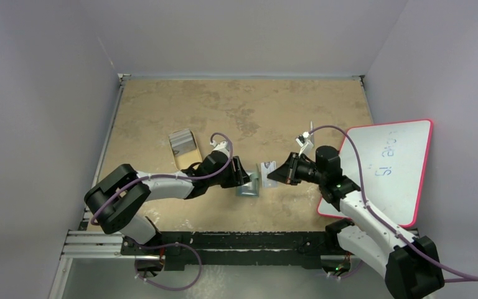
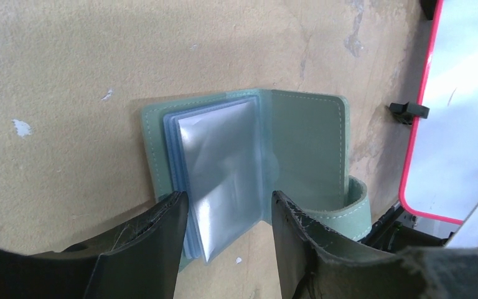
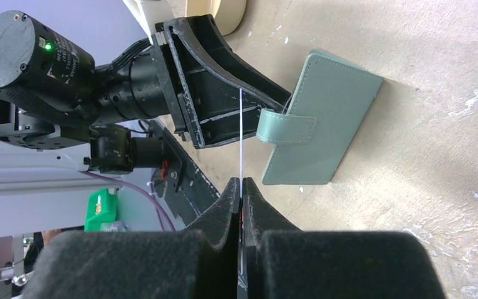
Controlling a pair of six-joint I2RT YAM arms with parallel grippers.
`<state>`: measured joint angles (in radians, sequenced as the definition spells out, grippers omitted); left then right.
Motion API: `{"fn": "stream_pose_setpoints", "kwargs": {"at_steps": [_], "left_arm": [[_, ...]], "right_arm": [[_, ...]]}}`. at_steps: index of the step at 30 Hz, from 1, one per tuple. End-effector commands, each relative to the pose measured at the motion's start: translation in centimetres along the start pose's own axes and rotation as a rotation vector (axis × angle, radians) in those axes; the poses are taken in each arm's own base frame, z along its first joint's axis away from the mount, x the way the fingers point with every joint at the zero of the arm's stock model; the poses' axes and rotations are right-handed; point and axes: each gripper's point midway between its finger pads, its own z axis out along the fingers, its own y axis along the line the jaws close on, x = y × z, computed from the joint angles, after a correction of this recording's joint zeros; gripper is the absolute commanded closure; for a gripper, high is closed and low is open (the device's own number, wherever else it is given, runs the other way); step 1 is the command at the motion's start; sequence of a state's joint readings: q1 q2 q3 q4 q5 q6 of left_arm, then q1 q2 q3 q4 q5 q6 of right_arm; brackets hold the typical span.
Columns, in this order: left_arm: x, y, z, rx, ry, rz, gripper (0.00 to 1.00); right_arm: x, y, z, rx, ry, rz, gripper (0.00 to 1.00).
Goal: Put the credit cards into the card holder
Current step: Insert the credit card into the card holder.
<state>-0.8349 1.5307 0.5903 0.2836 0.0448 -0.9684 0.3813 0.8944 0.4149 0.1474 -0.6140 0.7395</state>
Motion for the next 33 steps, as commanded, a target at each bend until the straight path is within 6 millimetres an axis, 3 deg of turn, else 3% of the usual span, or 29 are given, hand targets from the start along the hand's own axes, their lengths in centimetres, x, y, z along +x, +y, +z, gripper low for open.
{"fn": "stream_pose_setpoints", "kwargs": {"at_steps": [1,11,25,33], "left_arm": [[-1.9,-4.0,-0.4,0.134,-0.058,-0.014,0.49],[-1.8,-5.0,-0.3,0.193,-0.056,-0.050,0.49],[-1.7,-8.9,-0.5,0.363,-0.056,-0.118,0.49],[-1.4,-11.3,0.8,0.411,-0.033,-0.112,0.49]], "right_arm": [[-1.3,1.1,-0.3,-0.016,-0.042,-0.042,1.00],[-1.4,1.3,-0.6,-0.012,-0.055,-0.047,1.00],[-3.1,3.8,-2.8,-0.002,-0.119,-0.067,1.00],[-3.1,4.7,-3.6,-0.018,-0.129,-0.077,1.00]]}}
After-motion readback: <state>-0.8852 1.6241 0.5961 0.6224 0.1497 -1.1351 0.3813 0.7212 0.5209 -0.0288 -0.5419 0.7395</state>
